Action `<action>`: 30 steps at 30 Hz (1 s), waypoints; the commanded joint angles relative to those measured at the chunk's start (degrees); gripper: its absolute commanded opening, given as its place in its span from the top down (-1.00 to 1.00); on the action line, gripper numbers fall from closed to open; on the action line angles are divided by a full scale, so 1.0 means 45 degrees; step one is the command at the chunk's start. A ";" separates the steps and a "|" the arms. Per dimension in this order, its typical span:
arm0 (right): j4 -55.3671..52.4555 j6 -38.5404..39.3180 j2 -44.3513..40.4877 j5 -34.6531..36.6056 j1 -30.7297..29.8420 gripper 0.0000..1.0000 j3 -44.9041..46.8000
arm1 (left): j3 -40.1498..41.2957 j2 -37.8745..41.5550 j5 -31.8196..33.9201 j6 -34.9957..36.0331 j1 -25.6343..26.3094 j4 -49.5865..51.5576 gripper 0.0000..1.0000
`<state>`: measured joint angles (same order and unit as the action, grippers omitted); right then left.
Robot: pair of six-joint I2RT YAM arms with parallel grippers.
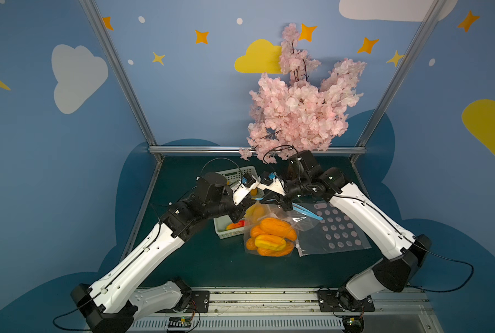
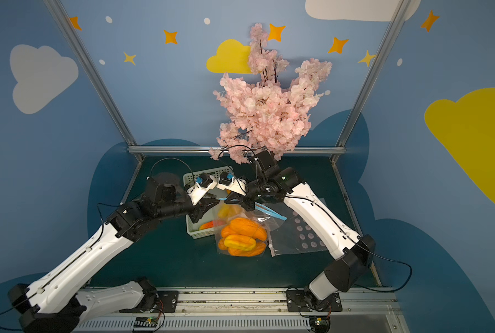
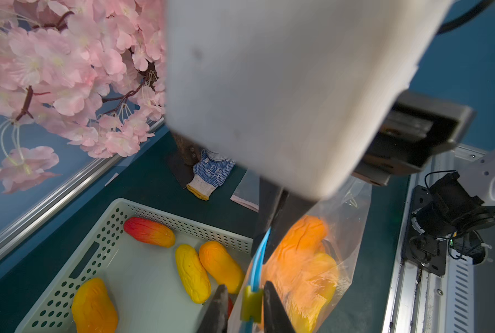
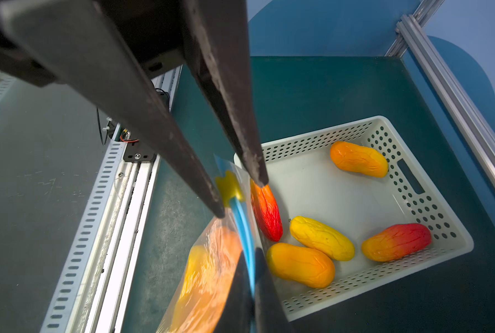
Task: Place the mango in a zip-top bag and seal the zipper
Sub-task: Zip the zipper on the zipper food storage bag.
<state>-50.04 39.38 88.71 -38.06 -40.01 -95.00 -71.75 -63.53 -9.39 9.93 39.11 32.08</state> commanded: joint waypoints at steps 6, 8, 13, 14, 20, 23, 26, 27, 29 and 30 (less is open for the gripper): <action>-0.0374 0.0195 -0.0225 -0.0342 0.0077 1.00 -0.0167 | 0.0202 0.0465 -0.0200 -0.0054 -0.0066 0.0468 0.64; -0.0423 0.0195 -0.0201 -0.0412 0.0082 1.00 -0.0226 | 0.0191 0.0392 -0.0180 0.0100 -0.0057 0.0480 0.73; -0.0461 0.0215 -0.0201 -0.0433 0.0087 1.00 -0.0256 | -0.0065 0.0053 -0.0198 0.0415 -0.0069 0.0552 0.89; -0.0462 0.0229 -0.0209 -0.0420 0.0082 1.00 -0.0256 | -0.0136 -0.0016 -0.0180 0.0434 -0.0069 0.0631 0.92; -0.0578 0.0312 -0.0196 -0.0392 0.0082 1.00 -0.0372 | -0.0111 0.0049 -0.0219 0.0594 -0.0061 0.0625 0.95; -0.0637 0.0389 -0.0238 -0.0423 0.0046 1.00 -0.0388 | -0.0111 0.0092 -0.0160 0.0605 -0.0069 0.0630 0.95; -0.0234 0.0497 -0.0490 -0.0241 -0.0005 0.67 0.0018 | -0.0121 0.0152 -0.0178 0.0623 -0.0062 0.0693 0.95; 0.0107 0.0596 -0.0669 -0.0119 -0.0052 0.45 0.0264 | -0.0145 0.0146 -0.0198 0.0665 -0.0060 0.0737 0.94; 0.1201 0.0707 -0.1093 0.0109 -0.0165 0.25 0.0876 | -0.0148 0.0205 -0.0268 0.0702 -0.0061 0.0792 0.95; 0.1808 0.0691 -0.1228 0.0168 -0.0211 0.19 0.1136 | -0.0141 0.0239 -0.0329 0.0723 -0.0060 0.0819 0.95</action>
<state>-47.72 41.58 86.24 -37.89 -40.21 -91.83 -71.18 -63.42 -9.54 12.43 39.00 34.57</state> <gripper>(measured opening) 0.391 0.048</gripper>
